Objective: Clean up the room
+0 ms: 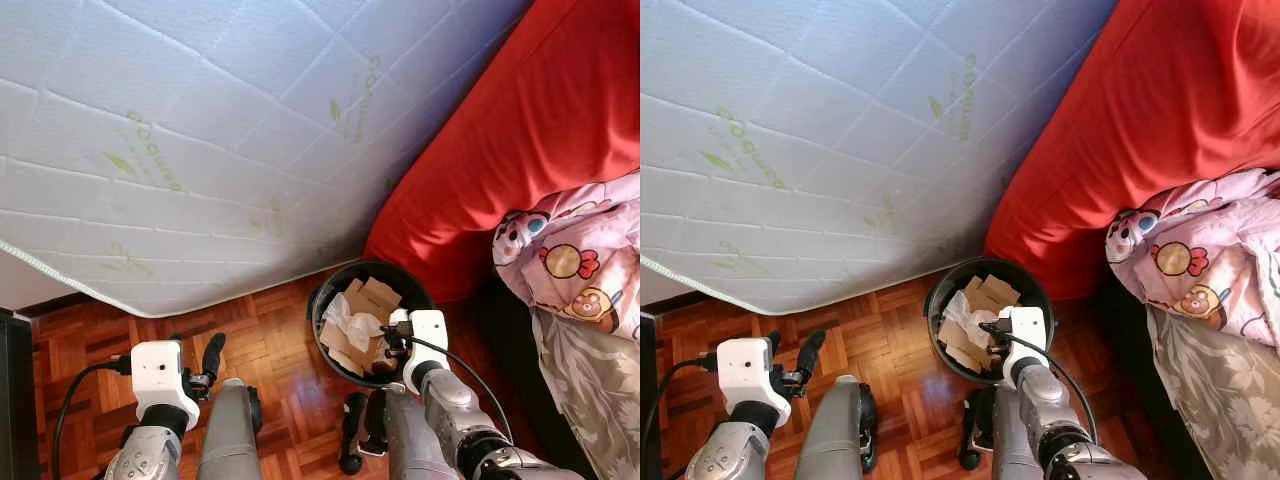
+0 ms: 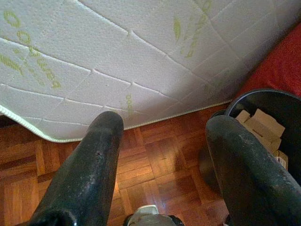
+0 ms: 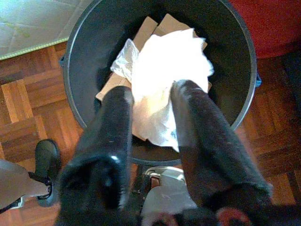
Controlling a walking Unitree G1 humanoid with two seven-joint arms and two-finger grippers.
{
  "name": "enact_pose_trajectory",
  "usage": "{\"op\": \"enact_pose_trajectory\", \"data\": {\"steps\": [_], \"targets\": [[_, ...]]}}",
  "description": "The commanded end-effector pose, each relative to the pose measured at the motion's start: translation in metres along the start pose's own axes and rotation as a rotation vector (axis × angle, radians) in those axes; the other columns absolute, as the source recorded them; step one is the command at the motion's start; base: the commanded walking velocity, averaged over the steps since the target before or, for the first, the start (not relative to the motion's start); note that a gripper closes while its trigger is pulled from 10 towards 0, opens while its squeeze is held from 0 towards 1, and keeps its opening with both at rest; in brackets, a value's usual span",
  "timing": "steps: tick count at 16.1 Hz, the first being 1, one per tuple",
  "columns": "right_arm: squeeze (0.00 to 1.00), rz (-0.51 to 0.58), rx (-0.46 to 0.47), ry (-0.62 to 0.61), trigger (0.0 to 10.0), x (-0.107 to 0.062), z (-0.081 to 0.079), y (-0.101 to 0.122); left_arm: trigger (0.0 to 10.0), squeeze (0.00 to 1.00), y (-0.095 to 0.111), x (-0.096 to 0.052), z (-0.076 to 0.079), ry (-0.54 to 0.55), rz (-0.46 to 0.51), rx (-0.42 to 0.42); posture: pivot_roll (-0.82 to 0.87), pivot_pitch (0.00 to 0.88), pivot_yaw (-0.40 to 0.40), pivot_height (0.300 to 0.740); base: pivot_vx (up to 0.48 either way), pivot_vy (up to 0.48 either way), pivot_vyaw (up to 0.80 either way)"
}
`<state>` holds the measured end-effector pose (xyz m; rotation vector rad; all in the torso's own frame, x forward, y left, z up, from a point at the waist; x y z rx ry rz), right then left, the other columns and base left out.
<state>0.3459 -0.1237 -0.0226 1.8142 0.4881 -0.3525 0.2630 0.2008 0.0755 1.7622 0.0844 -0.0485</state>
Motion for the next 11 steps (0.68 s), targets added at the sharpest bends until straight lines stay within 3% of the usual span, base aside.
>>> {"op": "enact_pose_trajectory", "data": {"steps": [1, 11], "targets": [[1.0, -0.047, 0.009, -0.017, 10.0, -0.0051, 0.006, -0.0183, 10.0, 0.0, -0.0106, -0.0063, 0.0021, -0.009, -0.048, 0.001, 0.2, 0.43, -0.057, 0.647, 0.0, 0.0, 0.0], [1.0, -0.058, 0.008, -0.02, 10.0, -0.008, 0.0079, -0.0262, 10.0, 0.0, -0.0167, -0.0051, 0.0045, -0.016, -0.067, 0.007, 0.19, 0.418, -0.059, 0.647, 0.0, 0.0, 0.0]]}}
Point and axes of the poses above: a point about 5 cm out from each wrist's last joint towards the gripper, its own x axis pointing out of the wrist towards the gripper, its own y axis along the axis of the wrist's last joint, z = x × y, the point moved 5 cm from there along x, pointing out of the wrist towards the gripper, and after that the axes turned 12 degrees about x, right-handed, at the moved point
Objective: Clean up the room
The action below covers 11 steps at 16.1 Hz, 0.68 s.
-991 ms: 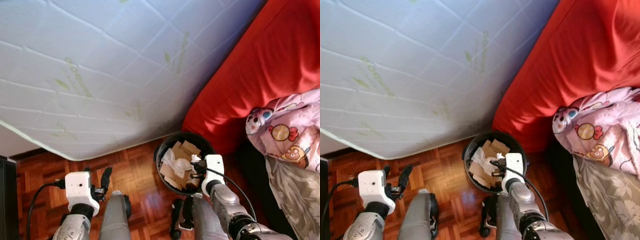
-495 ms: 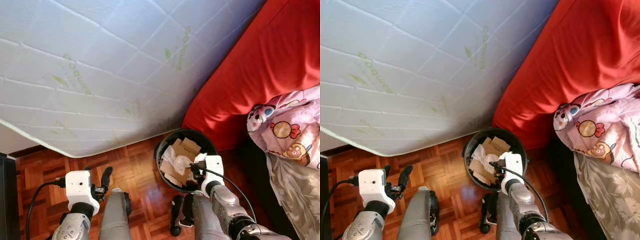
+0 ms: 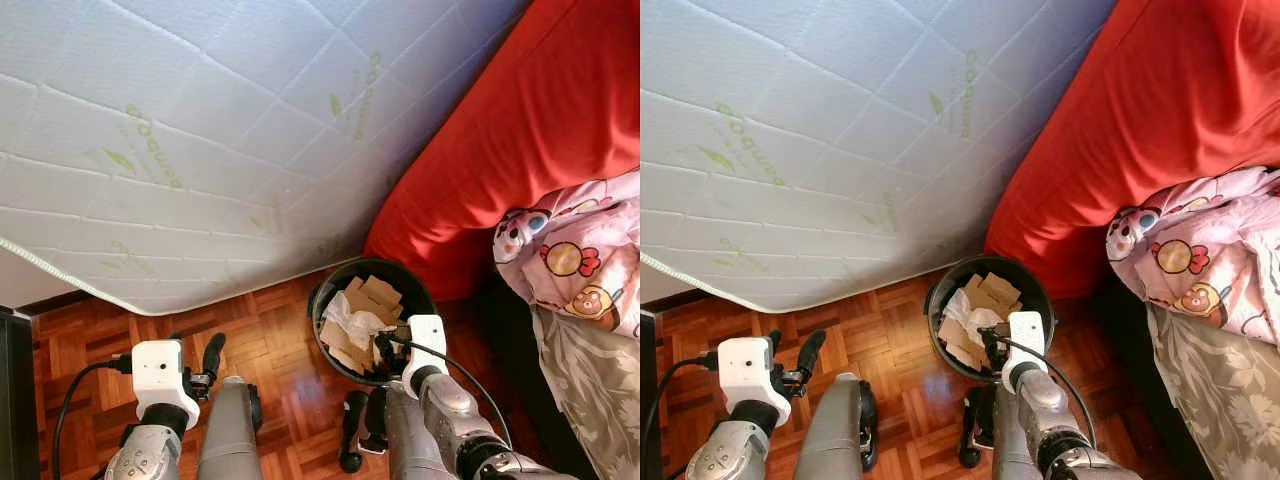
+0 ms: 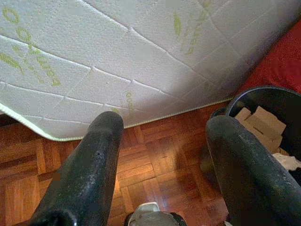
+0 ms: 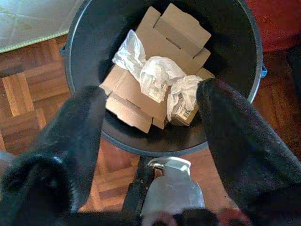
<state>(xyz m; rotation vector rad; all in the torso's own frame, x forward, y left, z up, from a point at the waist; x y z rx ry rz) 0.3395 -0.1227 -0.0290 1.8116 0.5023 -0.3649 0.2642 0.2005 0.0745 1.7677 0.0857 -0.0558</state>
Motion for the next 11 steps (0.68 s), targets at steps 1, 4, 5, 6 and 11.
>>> {"op": "enact_pose_trajectory", "data": {"steps": [1, 4, 5, 6, 11], "targets": [[0.0, -0.043, 0.008, -0.02, 10.0, -0.006, 0.008, -0.019, 10.0, 0.0, -0.018, -0.006, 0.005, -0.013, -0.066, 0.0, 0.19, 0.412, -0.061, 0.647, 0.0, 0.0, 0.0], [0.0, -0.027, 0.046, -0.081, 10.0, -0.013, 0.029, -0.022, 10.0, 0.0, -0.039, -0.003, 0.002, -0.009, -0.124, 0.003, 0.17, 0.356, -0.063, 0.647, 0.0, 0.0, 0.0], [0.0, -0.027, 0.046, -0.081, 10.0, -0.013, 0.029, -0.022, 10.0, 0.0, -0.039, -0.003, 0.002, -0.009, -0.124, 0.003, 0.17, 0.356, -0.063, 0.647, 0.0, 0.0, 0.0], [0.0, -0.039, 0.064, -0.148, 10.0, -0.025, 0.052, -0.039, 10.0, 0.0, -0.072, -0.005, 0.001, -0.022, -0.218, 0.013, 0.14, 0.285, -0.051, 0.647, 0.0, 0.0, 0.0], [0.0, -0.023, 0.215, -0.277, 10.0, -0.055, 0.092, -0.069, 10.0, 0.0, -0.137, -0.013, 0.002, -0.041, -0.441, 0.022, 0.09, 0.126, -0.019, 0.647, 0.0, 0.0, 0.0]]}}
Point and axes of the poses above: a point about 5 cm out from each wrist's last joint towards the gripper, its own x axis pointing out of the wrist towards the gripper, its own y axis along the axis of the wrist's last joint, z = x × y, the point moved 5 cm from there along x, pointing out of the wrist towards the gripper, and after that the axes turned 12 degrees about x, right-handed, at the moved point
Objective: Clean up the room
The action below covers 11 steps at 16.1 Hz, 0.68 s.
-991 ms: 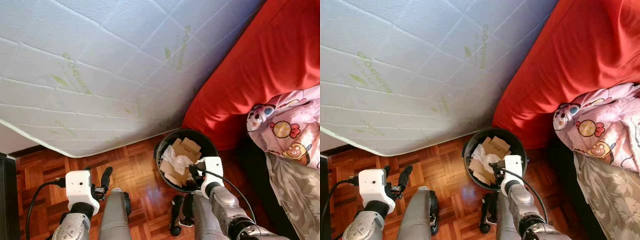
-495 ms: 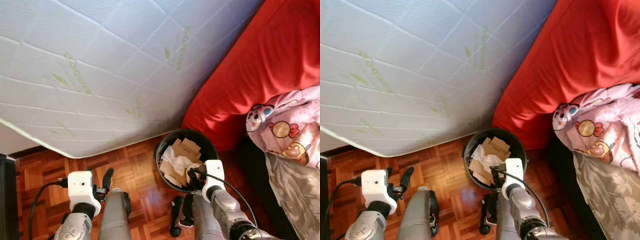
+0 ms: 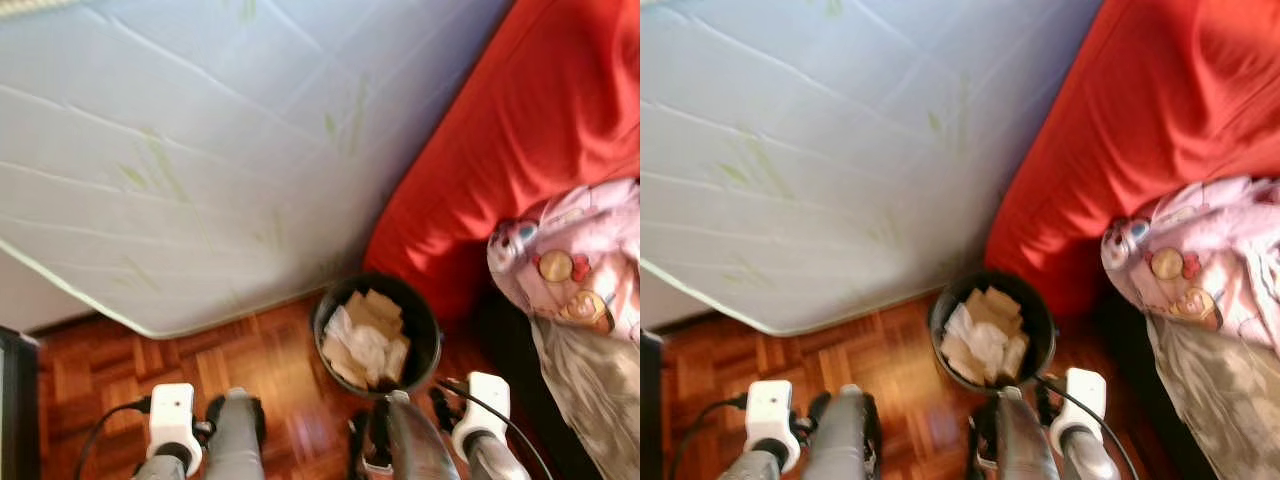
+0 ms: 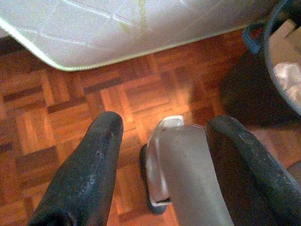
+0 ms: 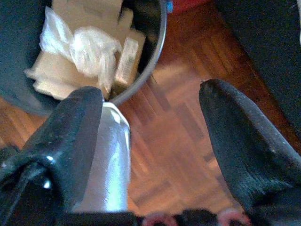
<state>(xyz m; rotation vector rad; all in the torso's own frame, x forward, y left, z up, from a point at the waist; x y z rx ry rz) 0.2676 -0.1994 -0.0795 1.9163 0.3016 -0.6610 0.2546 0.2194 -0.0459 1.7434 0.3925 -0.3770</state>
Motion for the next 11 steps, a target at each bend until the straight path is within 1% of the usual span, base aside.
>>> {"op": "enact_pose_trajectory", "data": {"steps": [1, 3, 4, 5, 6, 7, 9, 11], "targets": [[0.0, -0.01, 0.035, -0.019, 10.0, -0.005, 0.009, -0.009, 10.0, 0.0, -0.024, -0.007, -0.001, 0.002, -0.08, 0.006, 0.08, 0.101, -0.016, 0.651, 0.0, 0.0, 0.0], [0.0, -0.035, 0.031, -0.051, 10.0, -0.008, 0.015, -0.015, 10.0, 0.0, -0.034, -0.001, -0.001, 0.0, -0.131, 0.01, 0.07, 0.045, -0.014, 0.671, 0.0, 0.0, 0.0], [0.0, -0.052, 0.032, -0.062, 10.0, -0.009, 0.017, -0.02, 10.0, 0.0, -0.037, 0.001, -0.001, -0.002, -0.146, 0.01, 0.06, 0.034, -0.011, 0.676, 0.0, 0.0, 0.0], [0.0, -0.113, 0.008, -0.083, 10.0, -0.013, 0.023, -0.034, 10.0, 0.0, -0.045, 0.003, 0.0, -0.008, -0.187, 0.014, 0.04, 0.0, -0.009, 0.691, 0.0, 0.0, 0.0], [0.0, -0.123, 0.018, -0.086, 10.0, -0.014, 0.024, -0.036, 10.0, 0.0, -0.048, 0.003, 0.001, -0.009, -0.201, 0.013, 0.04, 0.0, -0.011, 0.696, 0.0, 0.0, 0.0], [0.0, -0.165, 0.01, -0.082, 10.0, -0.019, 0.028, -0.047, 10.0, 0.0, -0.056, 0.001, 0.003, -0.007, -0.244, 0.004, 0.04, 0.0, -0.02, 0.716, 0.0, 0.0, 0.0], [0.0, -0.224, -0.011, -0.088, 10.0, -0.026, 0.034, -0.062, 10.0, 0.0, -0.064, -0.001, 0.007, -0.005, -0.288, -0.015, 0.04, 0.0, -0.031, 0.74, 0.0, 0.0, 0.0], [0.0, -0.261, -0.054, -0.072, 10.0, -0.031, 0.035, -0.071, 10.0, 0.0, -0.067, -0.001, 0.009, 0.007, -0.312, -0.041, 0.03, 0.0, -0.044, 0.74, 0.0, 0.0, 0.0]]}}
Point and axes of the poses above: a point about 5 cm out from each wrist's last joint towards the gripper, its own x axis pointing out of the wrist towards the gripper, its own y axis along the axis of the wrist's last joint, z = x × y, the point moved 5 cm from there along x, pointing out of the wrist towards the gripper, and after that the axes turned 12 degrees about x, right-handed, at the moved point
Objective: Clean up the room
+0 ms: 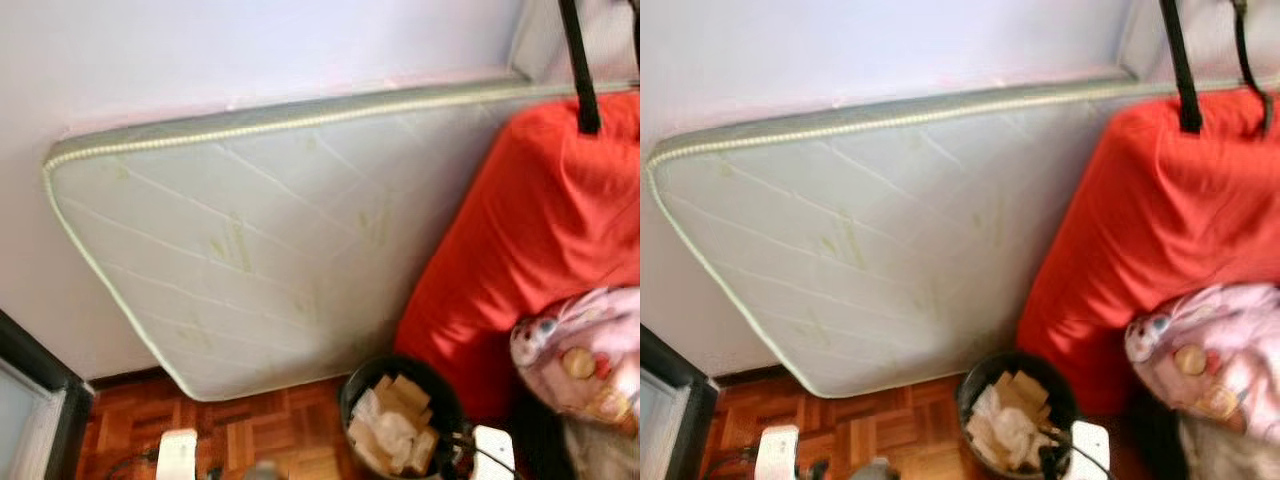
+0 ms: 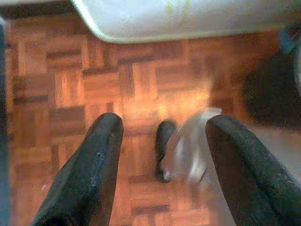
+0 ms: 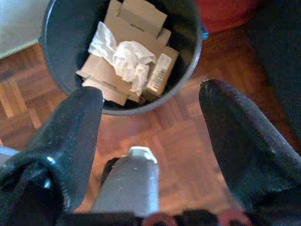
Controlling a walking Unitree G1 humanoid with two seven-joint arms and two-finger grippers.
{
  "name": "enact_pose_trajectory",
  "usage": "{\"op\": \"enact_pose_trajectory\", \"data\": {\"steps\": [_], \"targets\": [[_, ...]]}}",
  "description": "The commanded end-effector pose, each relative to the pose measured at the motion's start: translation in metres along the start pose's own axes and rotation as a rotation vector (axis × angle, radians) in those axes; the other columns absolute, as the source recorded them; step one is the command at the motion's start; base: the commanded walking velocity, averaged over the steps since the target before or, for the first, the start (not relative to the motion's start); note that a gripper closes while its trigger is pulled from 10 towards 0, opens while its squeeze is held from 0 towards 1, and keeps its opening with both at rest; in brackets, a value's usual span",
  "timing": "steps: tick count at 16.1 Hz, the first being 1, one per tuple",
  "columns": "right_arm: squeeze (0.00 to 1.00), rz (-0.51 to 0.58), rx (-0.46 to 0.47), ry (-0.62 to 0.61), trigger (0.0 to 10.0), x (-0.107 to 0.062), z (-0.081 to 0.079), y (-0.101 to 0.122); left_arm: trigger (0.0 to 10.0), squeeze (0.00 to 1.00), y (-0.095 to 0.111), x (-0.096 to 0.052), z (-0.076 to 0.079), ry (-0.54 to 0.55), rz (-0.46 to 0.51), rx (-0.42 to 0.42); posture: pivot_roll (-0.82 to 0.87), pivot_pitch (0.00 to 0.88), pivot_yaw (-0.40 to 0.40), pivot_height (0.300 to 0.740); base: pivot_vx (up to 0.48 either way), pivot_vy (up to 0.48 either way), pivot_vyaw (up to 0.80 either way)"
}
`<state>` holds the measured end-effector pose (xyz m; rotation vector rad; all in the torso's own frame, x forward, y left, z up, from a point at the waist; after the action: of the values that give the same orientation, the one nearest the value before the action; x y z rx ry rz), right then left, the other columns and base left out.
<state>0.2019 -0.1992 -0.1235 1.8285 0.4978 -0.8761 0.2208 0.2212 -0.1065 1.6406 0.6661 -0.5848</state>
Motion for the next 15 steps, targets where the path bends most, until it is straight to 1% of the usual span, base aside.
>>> {"op": "enact_pose_trajectory", "data": {"steps": [1, 2, 3, 6, 7, 9, 10, 12, 14, 15], "targets": [[0.0, -0.018, 0.007, -0.016, 10.0, -0.002, 0.005, -0.006, 10.0, 0.0, 0.001, 0.001, -0.001, 0.012, -0.011, -0.013, 0.02, 0.0, -0.045, 0.74, 0.0, 0.0, 0.0], [0.0, -0.007, 0.034, -0.033, 10.0, -0.003, 0.011, -0.005, 10.0, 0.0, -0.001, 0.002, 0.003, 0.003, -0.023, -0.007, 0.02, 0.0, -0.044, 0.74, 0.0, 0.0, 0.0], [0.0, -0.008, 0.033, -0.033, 10.0, -0.003, 0.012, -0.005, 10.0, 0.0, -0.001, 0.002, 0.003, 0.001, -0.025, -0.005, 0.02, 0.0, -0.044, 0.74, 0.0, 0.0, 0.0], [0.0, -0.057, 0.019, -0.063, 10.0, -0.006, 0.018, -0.015, 10.0, 0.0, -0.007, 0.002, 0.006, -0.01, -0.056, 0.004, 0.03, 0.0, -0.045, 0.74, 0.0, 0.0, 0.0], [0.0, -0.078, 0.001, -0.066, 10.0, -0.006, 0.017, -0.02, 10.0, 0.0, -0.009, 0.002, 0.007, -0.011, -0.067, 0.001, 0.03, 0.0, -0.046, 0.74, 0.0, 0.0, 0.0], [0.0, -0.077, 0.016, -0.039, 10.0, -0.005, 0.011, -0.021, 10.0, 0.0, -0.009, 0.002, 0.011, -0.02, -0.079, 0.0, 0.03, 0.0, -0.042, 0.74, 0.0, 0.0, 0.0], [0.0, -0.083, 0.003, -0.026, 10.0, -0.005, 0.007, -0.021, 10.0, 0.0, -0.007, 0.003, 0.013, -0.025, -0.079, 0.006, 0.03, 0.0, -0.039, 0.74, 0.0, 0.0, 0.0], [0.0, -0.113, -0.04, -0.009, 10.0, -0.005, 0.003, -0.027, 10.0, 0.0, -0.002, 0.005, 0.017, -0.037, -0.08, 0.037, 0.02, 0.0, -0.022, 0.74, 0.0, 0.0, 0.0], [0.0, -0.129, -0.059, -0.003, 10.0, -0.005, 0.001, -0.03, 10.0, 0.0, -0.004, 0.005, 0.017, -0.036, -0.096, 0.059, -0.01, 0.0, -0.002, 0.74, 0.0, 0.0, 0.0], [0.0, -0.135, -0.051, -0.004, 10.0, -0.005, 0.001, -0.031, 10.0, 0.0, -0.005, 0.005, 0.02, -0.042, -0.101, 0.064, -0.01, 0.0, -0.002, 0.74, 0.0, 0.0, -0.69]]}}
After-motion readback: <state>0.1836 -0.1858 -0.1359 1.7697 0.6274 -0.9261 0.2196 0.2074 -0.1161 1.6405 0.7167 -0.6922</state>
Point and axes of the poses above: a point about 5 cm out from each wrist's last joint towards the gripper, its own x axis pointing out of the wrist towards the gripper, its own y axis along the axis of the wrist's last joint, z = x × y, the point moved 5 cm from there along x, pointing out of the wrist towards the gripper, and after that the axes turned 12 degrees about x, right-handed, at the moved point
